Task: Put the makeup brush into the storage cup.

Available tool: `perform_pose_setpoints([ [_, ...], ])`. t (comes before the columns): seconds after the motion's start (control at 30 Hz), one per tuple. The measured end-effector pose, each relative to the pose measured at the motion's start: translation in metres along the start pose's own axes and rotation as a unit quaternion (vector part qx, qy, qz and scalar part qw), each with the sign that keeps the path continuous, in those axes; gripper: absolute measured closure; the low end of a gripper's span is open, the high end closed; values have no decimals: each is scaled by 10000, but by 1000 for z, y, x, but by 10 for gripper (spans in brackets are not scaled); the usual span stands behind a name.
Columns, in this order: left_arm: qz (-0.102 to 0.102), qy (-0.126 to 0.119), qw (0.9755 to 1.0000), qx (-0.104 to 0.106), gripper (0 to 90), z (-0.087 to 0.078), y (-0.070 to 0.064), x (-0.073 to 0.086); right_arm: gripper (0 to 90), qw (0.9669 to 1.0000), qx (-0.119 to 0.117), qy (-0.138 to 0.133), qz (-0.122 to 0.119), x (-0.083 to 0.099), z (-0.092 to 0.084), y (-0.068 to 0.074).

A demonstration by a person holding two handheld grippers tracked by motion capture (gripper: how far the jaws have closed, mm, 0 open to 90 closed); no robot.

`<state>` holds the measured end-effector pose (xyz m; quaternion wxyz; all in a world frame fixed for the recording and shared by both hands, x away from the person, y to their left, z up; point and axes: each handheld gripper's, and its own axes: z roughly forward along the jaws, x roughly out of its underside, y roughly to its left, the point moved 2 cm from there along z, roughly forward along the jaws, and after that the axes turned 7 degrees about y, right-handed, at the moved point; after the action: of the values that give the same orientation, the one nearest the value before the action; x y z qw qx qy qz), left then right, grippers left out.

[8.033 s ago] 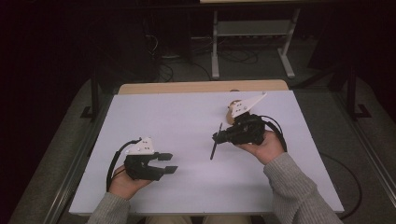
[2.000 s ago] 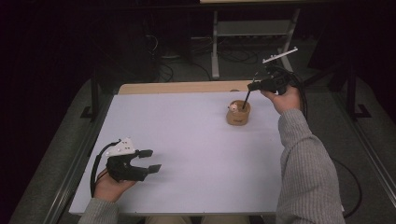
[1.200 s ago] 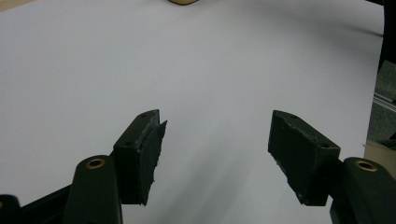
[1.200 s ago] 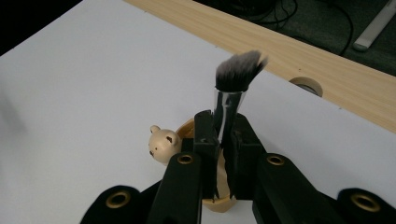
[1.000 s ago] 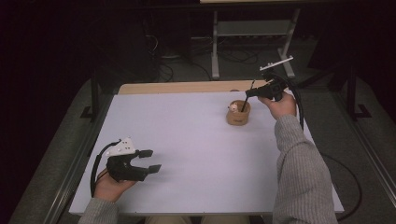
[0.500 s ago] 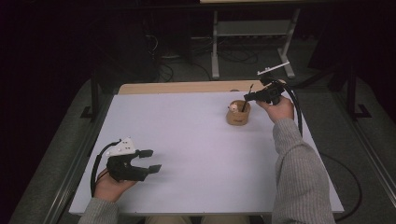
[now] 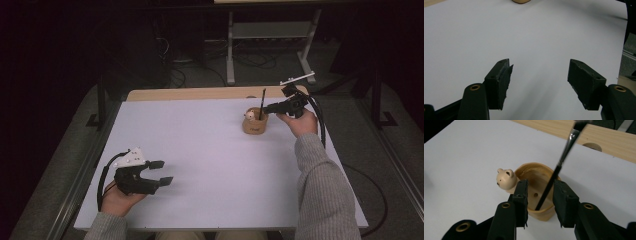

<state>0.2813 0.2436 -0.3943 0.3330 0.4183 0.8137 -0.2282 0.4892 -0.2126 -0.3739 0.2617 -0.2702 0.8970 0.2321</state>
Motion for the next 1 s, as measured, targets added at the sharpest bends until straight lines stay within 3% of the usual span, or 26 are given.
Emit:
perform_pose_setpoints([
  [0.6, -41, -23, 10000, -5, 326, 0, -1, 0, 585, 9996, -113, -253, -110, 20, -17, 11],
  [1.0, -85, -64, 9999, -37, 300, -2, 1, -1, 527, 9993, -15, -351, -120, 39, -22, 16],
])
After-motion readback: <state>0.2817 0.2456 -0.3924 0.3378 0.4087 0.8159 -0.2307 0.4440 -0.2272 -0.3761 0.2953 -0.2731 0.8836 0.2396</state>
